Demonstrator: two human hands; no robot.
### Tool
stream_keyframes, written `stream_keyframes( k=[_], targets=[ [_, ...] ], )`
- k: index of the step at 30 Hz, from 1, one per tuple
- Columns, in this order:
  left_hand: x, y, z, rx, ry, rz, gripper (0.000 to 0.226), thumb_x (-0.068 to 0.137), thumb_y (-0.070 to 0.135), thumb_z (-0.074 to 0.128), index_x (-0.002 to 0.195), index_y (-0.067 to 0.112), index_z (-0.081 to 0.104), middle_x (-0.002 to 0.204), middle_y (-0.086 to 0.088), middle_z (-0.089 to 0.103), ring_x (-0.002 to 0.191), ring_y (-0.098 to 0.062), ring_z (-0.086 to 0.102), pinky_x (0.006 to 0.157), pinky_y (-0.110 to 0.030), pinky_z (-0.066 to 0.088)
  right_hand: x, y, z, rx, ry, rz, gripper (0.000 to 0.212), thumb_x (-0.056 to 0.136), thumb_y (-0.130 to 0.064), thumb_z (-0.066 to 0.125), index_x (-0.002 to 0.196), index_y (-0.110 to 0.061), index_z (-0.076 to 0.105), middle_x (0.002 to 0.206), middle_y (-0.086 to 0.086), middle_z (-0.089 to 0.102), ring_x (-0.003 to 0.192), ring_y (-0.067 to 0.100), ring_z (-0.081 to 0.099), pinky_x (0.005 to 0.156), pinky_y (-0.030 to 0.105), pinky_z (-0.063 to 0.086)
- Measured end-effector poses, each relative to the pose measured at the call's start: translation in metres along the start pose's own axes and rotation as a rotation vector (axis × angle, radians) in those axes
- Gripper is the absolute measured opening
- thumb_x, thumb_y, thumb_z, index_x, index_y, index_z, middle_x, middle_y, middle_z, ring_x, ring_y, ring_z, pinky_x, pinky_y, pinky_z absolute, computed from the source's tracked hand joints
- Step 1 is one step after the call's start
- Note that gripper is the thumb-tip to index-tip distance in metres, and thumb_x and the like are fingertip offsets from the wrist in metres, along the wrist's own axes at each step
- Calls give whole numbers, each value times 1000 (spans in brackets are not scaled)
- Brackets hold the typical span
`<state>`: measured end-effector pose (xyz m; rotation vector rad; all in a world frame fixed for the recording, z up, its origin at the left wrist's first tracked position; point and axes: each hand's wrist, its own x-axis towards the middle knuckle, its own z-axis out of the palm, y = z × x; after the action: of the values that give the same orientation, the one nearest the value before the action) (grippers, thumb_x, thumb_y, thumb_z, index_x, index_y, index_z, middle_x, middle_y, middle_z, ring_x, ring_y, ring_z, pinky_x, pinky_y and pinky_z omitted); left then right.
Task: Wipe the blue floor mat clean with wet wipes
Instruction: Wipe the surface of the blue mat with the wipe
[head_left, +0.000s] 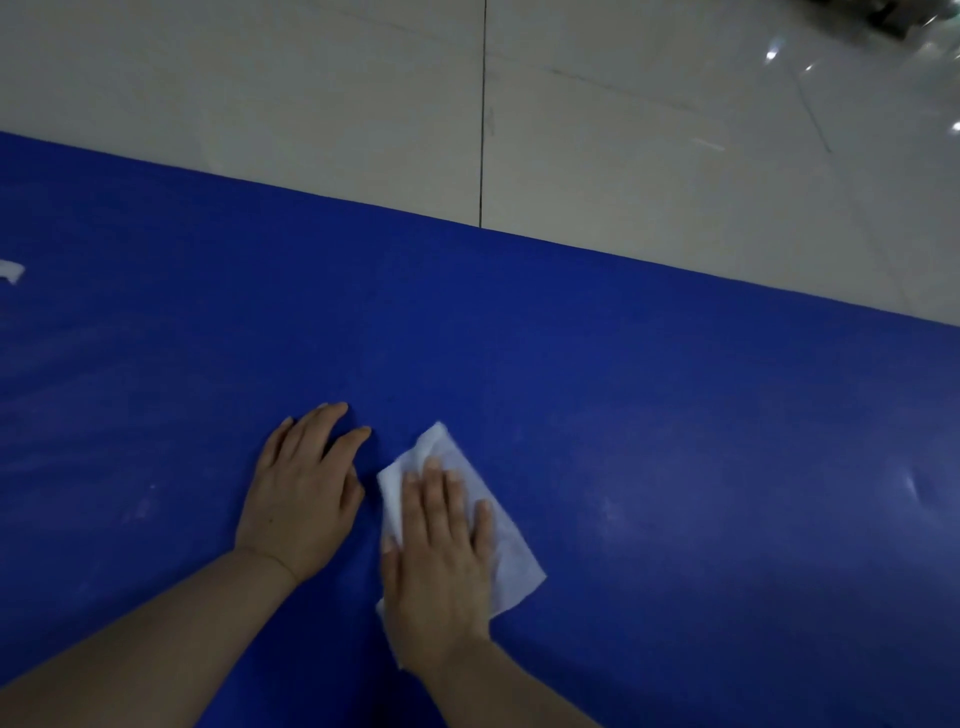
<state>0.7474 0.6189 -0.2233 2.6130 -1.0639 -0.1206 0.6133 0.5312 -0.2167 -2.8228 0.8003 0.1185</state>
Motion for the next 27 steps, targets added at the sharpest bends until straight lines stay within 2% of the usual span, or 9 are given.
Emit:
stream_keyframes(
  k=[3,7,11,13,15,18,22,24,27],
  targets=[
    [0,1,0,-4,1,-6,51,86,25,29,118,6,63,135,-17,50,125,-28,44,108,-49,30,-4,-8,3,31,-25,4,57,94,-41,28,145,-16,32,153,4,32,141,20,28,108,47,19],
    [2,4,-1,21,25,-4,49,85,25,31,114,5,65,132,-18,53,124,-28,43,109,-44,24,-1,-8,7,31,-57,27,59,100,-40,4,147,-14,28,156,5,25,142,22,25,109,49,17],
    [3,3,-3,84,-22,12,47,85,24,35,115,5,67,133,-19,53,125,-29,43,112,-39,19,0,-9,8,76,-82,17,58,100,-41,6,150,-14,15,158,5,19,143,23,23,111,50,15],
    [5,8,-11,151,-64,8,37,81,20,56,113,5,68,132,-19,55,123,-32,49,109,-44,30,2,-9,5,103,-97,15,58,100,-41,4,150,-14,14,158,5,17,143,23,23,111,50,14],
    [9,17,-23,210,-158,-31,49,68,12,78,116,7,68,134,-18,54,124,-33,52,104,-49,35,2,-9,4,105,-94,18,59,100,-42,3,150,-14,14,158,5,16,144,23,20,113,51,12],
    [10,31,-42,219,-263,-144,53,81,16,68,133,13,56,151,-12,37,140,-26,33,113,-47,21,2,-8,1,116,-124,13,59,100,-43,3,151,-15,14,158,4,15,144,23,18,115,52,9],
    [-13,23,-38,163,-214,-194,57,64,11,82,119,7,66,137,-16,52,124,-29,53,101,-48,41,3,-10,2,101,-117,17,59,100,-44,7,151,-15,15,158,5,18,144,24,21,113,51,12],
    [-26,12,-27,140,-160,-119,53,70,10,77,122,6,63,139,-15,50,125,-27,50,107,-43,36,3,-9,5,95,-111,21,60,100,-45,8,151,-14,17,157,5,23,143,24,23,111,51,15],
    [-39,-3,-15,117,-128,-36,49,89,22,38,135,8,49,149,-12,37,136,-23,33,115,-37,12,2,-8,4,71,-112,4,60,101,-46,8,149,-14,26,156,5,25,142,23,24,109,51,18]
  ],
)
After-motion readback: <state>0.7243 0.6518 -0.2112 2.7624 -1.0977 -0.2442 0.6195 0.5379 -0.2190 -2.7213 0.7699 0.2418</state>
